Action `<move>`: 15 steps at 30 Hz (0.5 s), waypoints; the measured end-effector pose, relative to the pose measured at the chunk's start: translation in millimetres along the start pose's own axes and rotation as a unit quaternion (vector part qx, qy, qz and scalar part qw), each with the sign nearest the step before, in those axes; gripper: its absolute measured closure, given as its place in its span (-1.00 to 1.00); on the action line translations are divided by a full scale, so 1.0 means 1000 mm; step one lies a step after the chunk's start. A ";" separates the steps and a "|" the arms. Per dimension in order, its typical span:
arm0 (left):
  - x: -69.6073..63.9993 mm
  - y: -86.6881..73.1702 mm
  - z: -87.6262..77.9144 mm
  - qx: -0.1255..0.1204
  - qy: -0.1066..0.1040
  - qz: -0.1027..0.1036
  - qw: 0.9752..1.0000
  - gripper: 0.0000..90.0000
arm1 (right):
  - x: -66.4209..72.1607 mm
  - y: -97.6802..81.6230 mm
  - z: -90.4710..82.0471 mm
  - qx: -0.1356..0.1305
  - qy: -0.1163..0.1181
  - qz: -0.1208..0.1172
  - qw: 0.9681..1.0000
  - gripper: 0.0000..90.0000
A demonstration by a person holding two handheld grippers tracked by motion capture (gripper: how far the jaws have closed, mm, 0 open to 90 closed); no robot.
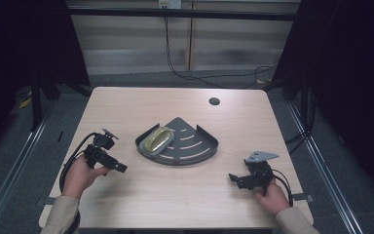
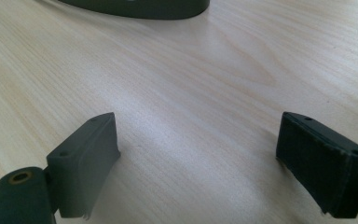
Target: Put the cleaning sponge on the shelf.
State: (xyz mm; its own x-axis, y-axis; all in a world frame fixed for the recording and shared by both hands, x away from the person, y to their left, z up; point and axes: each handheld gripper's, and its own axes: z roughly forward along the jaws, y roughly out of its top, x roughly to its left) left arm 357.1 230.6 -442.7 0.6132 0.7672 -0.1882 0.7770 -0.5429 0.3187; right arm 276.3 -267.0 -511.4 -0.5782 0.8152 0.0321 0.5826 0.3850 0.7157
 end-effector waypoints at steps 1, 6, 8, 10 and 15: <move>0.001 -0.001 0.000 0.001 0.001 0.002 1.000 -0.58 | 0.000 0.000 0.000 0.000 0.000 0.000 1.000 -0.73; 0.003 -0.011 0.004 -0.006 0.005 0.008 1.000 -0.59 | 0.000 0.000 0.000 0.000 0.000 0.000 1.000 -0.73; 0.004 -0.015 0.006 -0.009 0.005 0.007 1.000 -0.59 | 0.000 0.000 0.000 0.000 0.000 0.000 1.000 -0.73; 0.005 -0.018 0.008 -0.005 0.008 0.007 1.000 -0.61 | 0.000 0.000 0.000 0.000 0.000 0.000 1.000 -0.73; 0.007 -0.025 0.011 -0.005 0.011 0.011 1.000 -0.62 | 0.000 0.000 0.000 0.000 0.000 0.000 1.000 -0.73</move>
State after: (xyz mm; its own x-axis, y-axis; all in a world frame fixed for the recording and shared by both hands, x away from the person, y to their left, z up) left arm 343.6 245.2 -462.5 0.6268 0.7623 -0.1615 0.7619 -0.5561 0.3320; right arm 276.3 -267.0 -511.4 -0.5781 0.8153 0.0320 0.5824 0.3849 0.7159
